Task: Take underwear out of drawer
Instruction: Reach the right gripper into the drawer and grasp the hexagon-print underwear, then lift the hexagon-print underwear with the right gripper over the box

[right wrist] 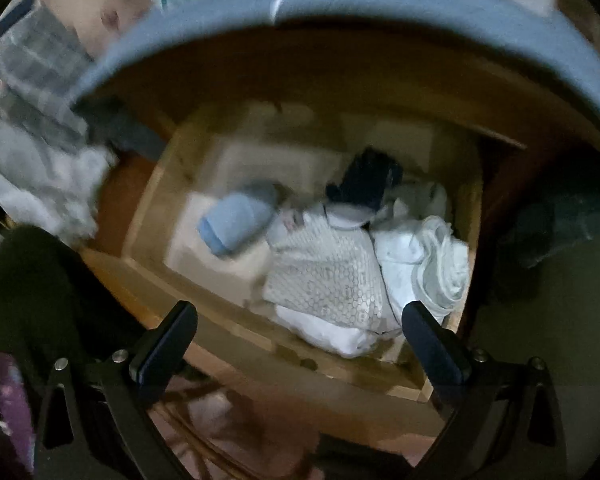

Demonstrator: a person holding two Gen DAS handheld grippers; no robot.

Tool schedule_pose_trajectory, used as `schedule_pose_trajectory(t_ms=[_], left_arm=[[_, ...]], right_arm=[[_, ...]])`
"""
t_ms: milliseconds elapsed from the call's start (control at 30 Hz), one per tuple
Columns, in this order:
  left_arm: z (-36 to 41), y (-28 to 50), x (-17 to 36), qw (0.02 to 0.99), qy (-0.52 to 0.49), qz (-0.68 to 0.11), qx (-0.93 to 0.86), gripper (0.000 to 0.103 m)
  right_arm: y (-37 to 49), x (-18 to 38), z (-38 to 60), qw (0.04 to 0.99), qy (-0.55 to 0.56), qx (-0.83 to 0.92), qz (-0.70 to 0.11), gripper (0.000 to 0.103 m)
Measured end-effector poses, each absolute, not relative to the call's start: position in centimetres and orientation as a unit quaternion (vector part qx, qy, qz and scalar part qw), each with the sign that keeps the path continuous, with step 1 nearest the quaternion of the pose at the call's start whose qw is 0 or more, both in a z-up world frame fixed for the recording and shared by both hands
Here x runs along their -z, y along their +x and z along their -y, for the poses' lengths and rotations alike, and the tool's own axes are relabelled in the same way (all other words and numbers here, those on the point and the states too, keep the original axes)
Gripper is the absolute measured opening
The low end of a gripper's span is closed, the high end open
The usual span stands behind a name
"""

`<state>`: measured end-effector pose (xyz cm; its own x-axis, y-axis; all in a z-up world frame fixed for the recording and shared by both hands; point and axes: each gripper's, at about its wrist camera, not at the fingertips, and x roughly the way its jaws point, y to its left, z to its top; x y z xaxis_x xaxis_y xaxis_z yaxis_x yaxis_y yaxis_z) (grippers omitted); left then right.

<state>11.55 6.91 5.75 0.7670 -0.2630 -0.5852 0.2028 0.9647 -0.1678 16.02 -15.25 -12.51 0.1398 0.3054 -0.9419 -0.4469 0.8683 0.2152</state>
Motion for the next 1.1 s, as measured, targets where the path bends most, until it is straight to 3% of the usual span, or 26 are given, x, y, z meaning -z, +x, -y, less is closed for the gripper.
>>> schedule_pose_trajectory(t_ms=[400,433,467,533,633,667,1100], left_arm=[[-8.6,11.3,0.5,0.905,-0.123,-0.372,0.166,0.064],[-8.9,11.5,0.7,0.904,-0.134,-0.371,0.166,0.064],[-9.2,11.8,0.9,0.901,-0.144,-0.374,0.165,0.064],[-9.9,12.2,1.4,0.893,-0.17,-0.383,0.163,0.064],[-10.7,12.7,2.0,0.882,-0.201,-0.395,0.16,0.064],[-11.0,12.8,2.1,0.881,-0.207,-0.396,0.156,0.064],[-9.6,13.3,3.0,0.875,-0.167,-0.429,0.153,0.064]], right_arm=[[18.6,18.8,10.2,0.687,-0.179,-0.23,-0.665,0.101],[18.8,18.9,10.4,0.688,-0.167,-0.23,-0.668,0.094],[19.1,18.9,10.7,0.69,-0.165,-0.224,-0.669,0.069],[19.7,19.5,11.8,0.683,-0.148,-0.213,-0.683,0.047],[20.2,19.4,13.6,0.694,-0.121,-0.2,-0.681,0.023],[20.2,19.1,14.0,0.699,-0.114,-0.2,-0.677,0.019],[17.6,10.4,18.6,0.764,0.057,-0.266,-0.585,0.015]])
